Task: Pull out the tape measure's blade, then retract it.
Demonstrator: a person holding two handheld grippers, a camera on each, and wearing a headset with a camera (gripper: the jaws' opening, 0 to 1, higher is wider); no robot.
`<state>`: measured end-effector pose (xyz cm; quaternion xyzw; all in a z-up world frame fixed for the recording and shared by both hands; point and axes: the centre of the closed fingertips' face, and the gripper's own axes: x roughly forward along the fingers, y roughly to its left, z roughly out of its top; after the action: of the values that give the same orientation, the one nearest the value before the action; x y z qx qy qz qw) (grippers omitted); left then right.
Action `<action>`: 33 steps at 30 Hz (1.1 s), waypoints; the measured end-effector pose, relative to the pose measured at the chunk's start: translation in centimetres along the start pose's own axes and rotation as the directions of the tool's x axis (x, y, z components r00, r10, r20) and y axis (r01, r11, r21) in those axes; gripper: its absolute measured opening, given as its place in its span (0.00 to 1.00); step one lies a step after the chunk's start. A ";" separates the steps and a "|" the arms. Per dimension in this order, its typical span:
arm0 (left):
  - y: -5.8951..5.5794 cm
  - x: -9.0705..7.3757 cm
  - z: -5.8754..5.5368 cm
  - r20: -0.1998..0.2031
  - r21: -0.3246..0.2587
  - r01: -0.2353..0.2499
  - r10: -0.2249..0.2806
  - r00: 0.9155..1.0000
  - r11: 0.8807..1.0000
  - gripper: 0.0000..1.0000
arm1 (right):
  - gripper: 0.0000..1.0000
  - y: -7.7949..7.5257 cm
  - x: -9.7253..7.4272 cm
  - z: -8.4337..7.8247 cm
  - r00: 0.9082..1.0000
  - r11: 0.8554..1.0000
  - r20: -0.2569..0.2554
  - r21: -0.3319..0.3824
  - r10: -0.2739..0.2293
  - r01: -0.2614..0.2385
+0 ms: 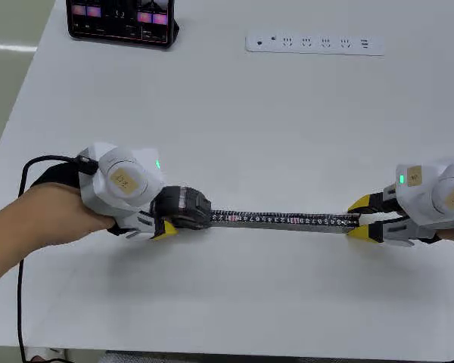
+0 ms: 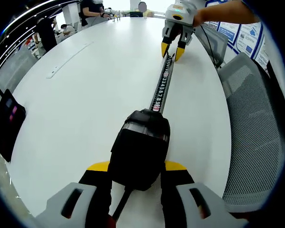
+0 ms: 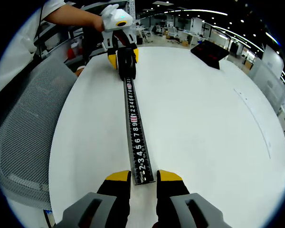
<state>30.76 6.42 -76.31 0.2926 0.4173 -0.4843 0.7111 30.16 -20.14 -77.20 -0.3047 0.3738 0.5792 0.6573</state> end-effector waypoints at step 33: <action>-0.1 -1.5 0.7 0.110 -0.121 -0.032 0.046 0.993 0.992 0.55 | 0.46 0.2 -0.7 1.3 0.994 0.975 0.085 0.215 -0.075 0.055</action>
<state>30.60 6.44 -74.66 0.2301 0.3988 -0.4603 0.7590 30.16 -19.37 -75.88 -0.2177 0.3924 0.5277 0.7213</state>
